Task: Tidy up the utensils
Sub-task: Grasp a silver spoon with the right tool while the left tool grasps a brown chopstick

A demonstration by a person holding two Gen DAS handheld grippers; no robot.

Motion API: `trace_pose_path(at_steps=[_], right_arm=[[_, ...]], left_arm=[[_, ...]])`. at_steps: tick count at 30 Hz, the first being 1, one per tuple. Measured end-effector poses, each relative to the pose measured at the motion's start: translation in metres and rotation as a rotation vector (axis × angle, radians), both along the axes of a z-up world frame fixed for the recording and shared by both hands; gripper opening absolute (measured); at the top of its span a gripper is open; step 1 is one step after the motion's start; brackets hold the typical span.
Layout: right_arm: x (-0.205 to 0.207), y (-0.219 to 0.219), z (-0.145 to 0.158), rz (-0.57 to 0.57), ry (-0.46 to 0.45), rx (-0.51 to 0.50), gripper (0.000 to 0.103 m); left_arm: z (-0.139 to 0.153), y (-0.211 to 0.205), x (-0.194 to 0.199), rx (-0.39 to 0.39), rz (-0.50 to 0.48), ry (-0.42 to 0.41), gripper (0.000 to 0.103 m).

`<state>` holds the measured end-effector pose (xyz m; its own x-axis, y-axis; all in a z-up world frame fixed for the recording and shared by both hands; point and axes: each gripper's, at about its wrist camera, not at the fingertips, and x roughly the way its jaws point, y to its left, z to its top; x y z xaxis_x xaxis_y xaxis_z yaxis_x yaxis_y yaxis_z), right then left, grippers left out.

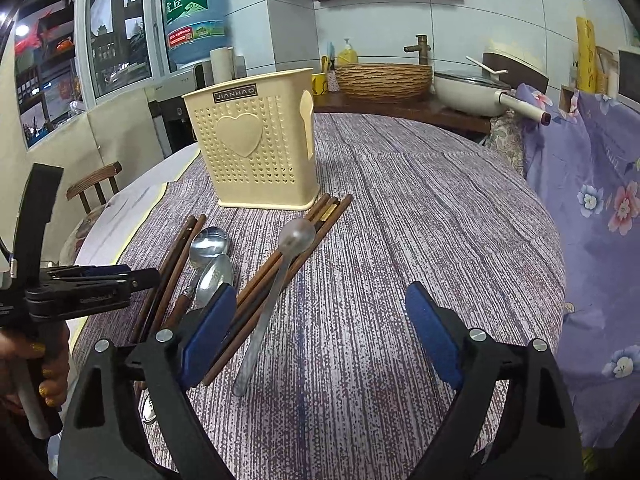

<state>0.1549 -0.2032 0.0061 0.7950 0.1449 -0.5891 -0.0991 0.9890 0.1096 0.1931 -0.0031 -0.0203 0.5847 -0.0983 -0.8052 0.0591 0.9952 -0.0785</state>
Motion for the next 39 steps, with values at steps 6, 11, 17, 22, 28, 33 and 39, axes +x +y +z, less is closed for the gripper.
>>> trace_pose_path(at_steps=[6,11,17,22,28,33,39], right_arm=[[0.006,0.001,-0.002,-0.008,0.018,-0.006,0.086],[0.013,-0.003,-0.004,-0.037,0.043,0.006,0.086],[0.022,-0.002,-0.005,-0.046,0.061,0.016,0.086],[0.023,0.0,-0.003,-0.046,0.063,0.017,0.086],[0.029,-0.002,-0.004,-0.066,0.087,0.016,0.086],[0.038,0.014,-0.005,-0.012,0.106,0.003,0.086],[0.064,0.022,-0.017,-0.033,0.171,-0.008,0.079]], left_arm=[[0.002,-0.003,0.002,0.074,0.015,-0.006,0.054],[0.002,0.003,0.005,0.055,0.023,0.014,0.053],[0.007,-0.007,0.012,0.067,0.017,0.005,0.053],[0.0,-0.012,0.022,0.107,0.022,0.02,0.043],[0.001,0.0,0.023,0.105,0.035,0.029,0.041],[0.001,0.003,0.034,0.108,0.036,0.044,0.041],[0.001,0.005,0.048,0.094,0.034,0.048,0.04]])
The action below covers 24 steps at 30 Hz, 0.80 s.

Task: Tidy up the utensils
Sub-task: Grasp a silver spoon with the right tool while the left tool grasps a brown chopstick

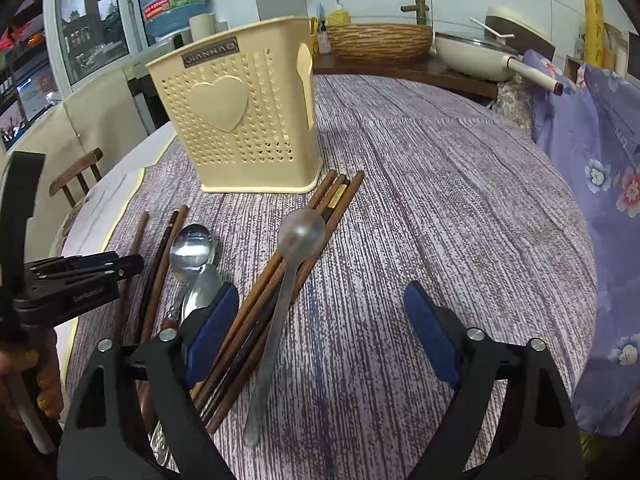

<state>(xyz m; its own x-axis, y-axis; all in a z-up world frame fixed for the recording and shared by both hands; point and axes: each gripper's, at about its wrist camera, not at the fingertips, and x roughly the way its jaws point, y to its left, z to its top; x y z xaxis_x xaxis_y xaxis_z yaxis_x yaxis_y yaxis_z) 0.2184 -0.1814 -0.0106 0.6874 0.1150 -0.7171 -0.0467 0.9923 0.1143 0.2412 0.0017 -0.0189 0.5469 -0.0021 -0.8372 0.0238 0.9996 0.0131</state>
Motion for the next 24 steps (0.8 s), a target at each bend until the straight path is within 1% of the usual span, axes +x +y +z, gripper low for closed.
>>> trace_pose_path(at_steps=[4,8,11,14,16,19,22,24], right_arm=[[0.02,0.015,-0.001,0.023,0.026,-0.082,0.074],[0.04,0.02,-0.005,0.017,0.065,-0.112,0.068],[0.051,0.019,-0.012,-0.004,0.105,-0.099,0.063],[0.056,0.019,-0.016,-0.011,0.119,-0.093,0.061],[0.059,0.019,-0.019,-0.02,0.13,-0.091,0.055],[0.06,0.019,-0.02,-0.025,0.13,-0.088,0.053],[0.06,0.02,-0.019,-0.025,0.126,-0.088,0.043],[0.06,0.02,-0.018,-0.025,0.124,-0.085,0.037]], left_arm=[[0.0,0.005,0.001,-0.017,-0.005,0.001,0.039],[0.0,0.009,0.001,-0.04,-0.003,0.006,0.038],[0.0,0.009,0.004,-0.041,-0.003,0.009,0.038],[0.0,0.008,0.007,-0.037,-0.004,0.011,0.038],[0.0,0.007,0.008,-0.033,-0.003,0.011,0.038],[-0.001,0.005,0.009,-0.024,0.0,0.011,0.037],[-0.001,0.005,0.011,-0.012,0.007,0.01,0.03],[-0.001,0.006,0.013,-0.009,0.015,0.01,0.024]])
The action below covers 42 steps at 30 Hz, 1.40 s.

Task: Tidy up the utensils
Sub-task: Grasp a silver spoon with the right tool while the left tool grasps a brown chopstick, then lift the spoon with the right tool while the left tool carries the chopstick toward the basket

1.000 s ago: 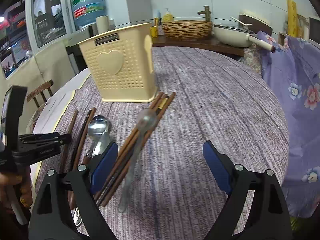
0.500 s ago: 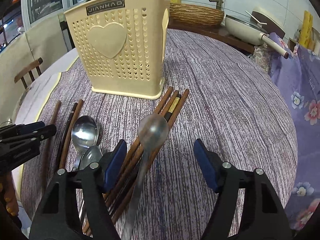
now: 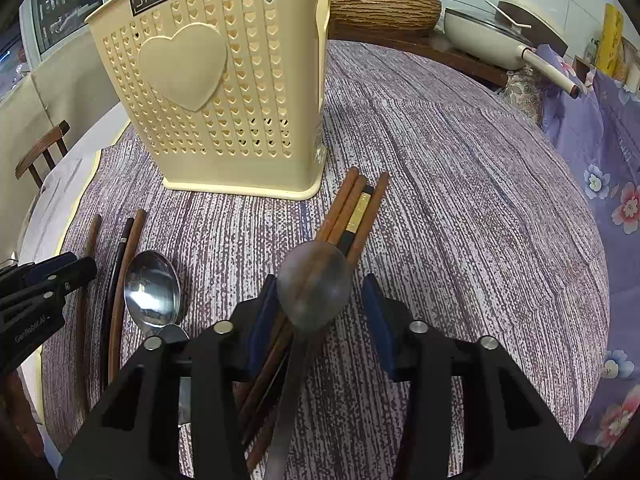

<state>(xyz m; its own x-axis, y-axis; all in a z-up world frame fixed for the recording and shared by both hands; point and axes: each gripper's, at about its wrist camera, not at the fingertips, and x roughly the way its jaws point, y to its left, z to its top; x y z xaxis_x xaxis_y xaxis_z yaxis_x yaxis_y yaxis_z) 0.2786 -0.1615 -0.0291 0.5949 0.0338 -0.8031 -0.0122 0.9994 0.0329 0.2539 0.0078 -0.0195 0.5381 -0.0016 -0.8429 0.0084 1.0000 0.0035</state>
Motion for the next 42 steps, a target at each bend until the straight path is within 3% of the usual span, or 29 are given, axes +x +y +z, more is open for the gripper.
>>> trace_pose_path(at_steps=[5,17,33,42], right_arm=[[0.001,-0.001,0.001,-0.004,-0.003,0.013,0.037],[-0.016,-0.023,0.026,-0.01,-0.102,0.118,0.037],[-0.064,-0.053,0.092,0.036,-0.31,0.154,0.037],[-0.079,-0.062,0.108,0.043,-0.355,0.149,0.036]], left_arm=[[0.0,0.0,0.001,0.015,0.01,-0.001,0.014],[0.005,0.003,0.003,-0.034,0.022,-0.018,0.009],[0.094,-0.004,-0.029,-0.126,-0.024,-0.283,0.008],[0.123,-0.003,-0.043,-0.132,-0.023,-0.391,0.008]])
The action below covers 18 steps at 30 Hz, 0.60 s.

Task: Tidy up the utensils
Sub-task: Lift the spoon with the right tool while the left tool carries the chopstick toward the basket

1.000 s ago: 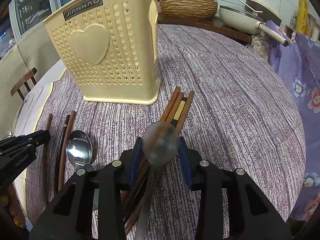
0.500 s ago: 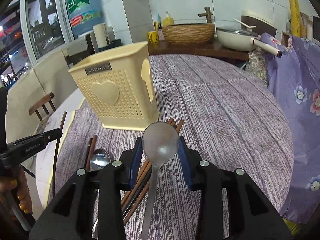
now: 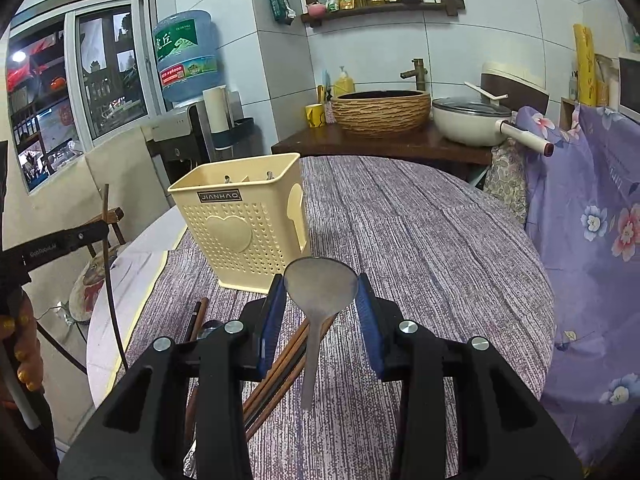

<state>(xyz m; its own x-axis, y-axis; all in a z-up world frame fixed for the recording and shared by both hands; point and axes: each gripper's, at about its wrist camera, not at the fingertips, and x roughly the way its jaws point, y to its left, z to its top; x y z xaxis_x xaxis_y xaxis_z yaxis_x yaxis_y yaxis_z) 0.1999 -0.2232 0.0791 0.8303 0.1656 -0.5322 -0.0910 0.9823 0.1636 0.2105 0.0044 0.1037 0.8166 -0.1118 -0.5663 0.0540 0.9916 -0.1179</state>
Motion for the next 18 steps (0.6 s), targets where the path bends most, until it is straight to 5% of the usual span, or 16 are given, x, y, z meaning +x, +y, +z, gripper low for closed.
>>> trace_pose_path(at_steps=[18], right_arm=[[0.002,0.002,0.016,0.072,-0.008,0.023,0.036]], left_arm=[[0.019,0.01,-0.01,-0.028,-0.016,-0.048,0.008]])
